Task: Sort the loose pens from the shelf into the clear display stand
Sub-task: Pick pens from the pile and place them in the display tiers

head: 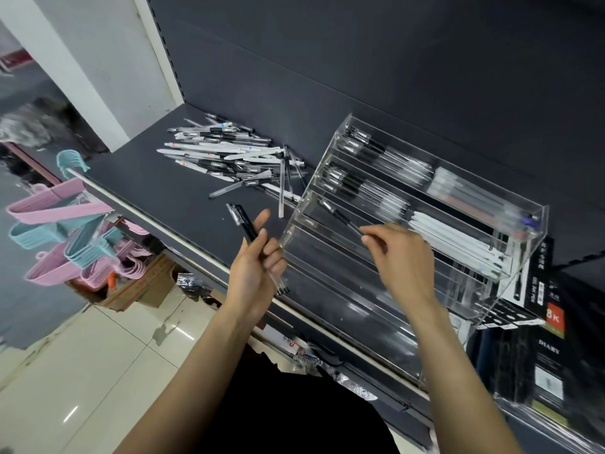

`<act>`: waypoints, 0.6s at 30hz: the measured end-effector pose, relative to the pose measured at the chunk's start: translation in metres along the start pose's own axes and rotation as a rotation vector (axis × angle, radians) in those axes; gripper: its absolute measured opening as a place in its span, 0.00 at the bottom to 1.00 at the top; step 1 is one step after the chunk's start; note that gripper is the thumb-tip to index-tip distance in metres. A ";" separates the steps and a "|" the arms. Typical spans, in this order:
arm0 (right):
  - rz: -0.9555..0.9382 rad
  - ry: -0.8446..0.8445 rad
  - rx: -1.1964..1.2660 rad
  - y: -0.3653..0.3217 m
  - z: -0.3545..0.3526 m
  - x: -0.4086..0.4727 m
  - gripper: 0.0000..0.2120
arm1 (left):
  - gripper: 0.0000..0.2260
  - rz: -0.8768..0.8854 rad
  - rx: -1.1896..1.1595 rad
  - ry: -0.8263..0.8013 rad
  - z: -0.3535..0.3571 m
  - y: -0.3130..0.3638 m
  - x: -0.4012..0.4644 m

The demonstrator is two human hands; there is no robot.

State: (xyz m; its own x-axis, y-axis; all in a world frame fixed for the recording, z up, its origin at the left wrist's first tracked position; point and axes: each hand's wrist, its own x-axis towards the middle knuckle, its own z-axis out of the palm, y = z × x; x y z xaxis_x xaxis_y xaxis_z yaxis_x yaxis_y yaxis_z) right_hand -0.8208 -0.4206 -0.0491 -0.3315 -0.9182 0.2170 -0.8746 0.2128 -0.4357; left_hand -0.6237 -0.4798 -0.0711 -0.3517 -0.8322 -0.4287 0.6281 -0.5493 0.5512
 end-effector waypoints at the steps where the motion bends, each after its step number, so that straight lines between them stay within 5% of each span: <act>1: -0.031 -0.017 -0.034 0.003 0.001 0.002 0.08 | 0.14 -0.012 -0.002 0.001 -0.002 0.001 0.001; 18: -0.120 -0.288 -0.288 -0.006 0.012 0.019 0.16 | 0.14 -0.004 0.006 -0.077 0.006 -0.003 -0.004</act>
State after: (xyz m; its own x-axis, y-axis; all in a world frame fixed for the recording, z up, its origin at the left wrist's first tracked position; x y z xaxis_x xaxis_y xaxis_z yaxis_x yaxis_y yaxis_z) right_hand -0.8173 -0.4436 -0.0525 -0.1441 -0.9894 -0.0194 -0.9777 0.1454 -0.1512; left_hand -0.6283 -0.4747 -0.0672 -0.4070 -0.8330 -0.3748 0.6224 -0.5533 0.5537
